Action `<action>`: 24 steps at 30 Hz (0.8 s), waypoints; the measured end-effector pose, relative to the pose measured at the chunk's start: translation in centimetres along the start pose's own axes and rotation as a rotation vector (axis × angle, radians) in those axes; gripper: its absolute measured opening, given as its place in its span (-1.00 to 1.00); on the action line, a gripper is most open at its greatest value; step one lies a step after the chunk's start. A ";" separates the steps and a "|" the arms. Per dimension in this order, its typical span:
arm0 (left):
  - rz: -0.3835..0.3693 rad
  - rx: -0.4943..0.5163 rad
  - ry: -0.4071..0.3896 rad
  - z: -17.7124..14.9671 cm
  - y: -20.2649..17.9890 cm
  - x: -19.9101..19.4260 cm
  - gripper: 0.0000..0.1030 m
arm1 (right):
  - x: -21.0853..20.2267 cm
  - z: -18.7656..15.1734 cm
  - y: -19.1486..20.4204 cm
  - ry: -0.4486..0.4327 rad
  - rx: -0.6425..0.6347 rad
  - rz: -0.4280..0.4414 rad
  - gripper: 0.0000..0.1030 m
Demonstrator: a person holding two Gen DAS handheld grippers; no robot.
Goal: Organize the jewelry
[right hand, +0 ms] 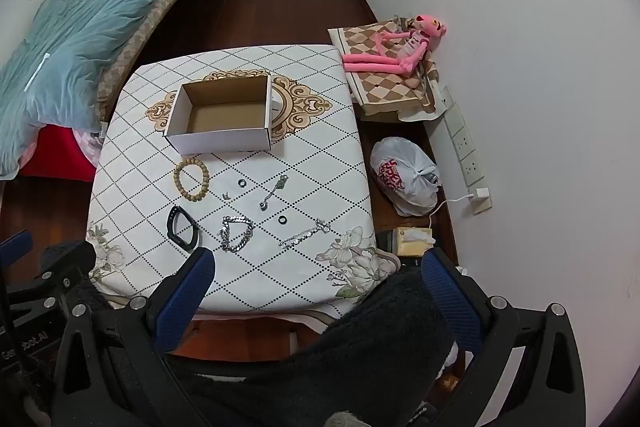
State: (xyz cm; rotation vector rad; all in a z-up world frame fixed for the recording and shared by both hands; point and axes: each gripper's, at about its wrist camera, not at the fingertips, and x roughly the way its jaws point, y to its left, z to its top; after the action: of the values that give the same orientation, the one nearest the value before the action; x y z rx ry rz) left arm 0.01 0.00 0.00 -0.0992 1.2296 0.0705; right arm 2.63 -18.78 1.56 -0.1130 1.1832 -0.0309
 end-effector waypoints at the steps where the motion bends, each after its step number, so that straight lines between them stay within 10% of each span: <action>1: -0.002 -0.001 -0.002 0.0 0.0 0.0 1.00 | 0.0 0.0 0.0 0.003 0.000 0.002 1.00; 24: 0.004 0.000 -0.024 0.4 0.1 -0.9 1.00 | -0.7 0.0 0.1 -0.005 0.003 0.008 1.00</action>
State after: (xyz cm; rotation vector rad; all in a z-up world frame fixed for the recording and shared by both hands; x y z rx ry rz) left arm 0.04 0.09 0.96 -0.0956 1.2062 0.0744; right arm 2.37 -18.62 2.19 -0.1055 1.1785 -0.0260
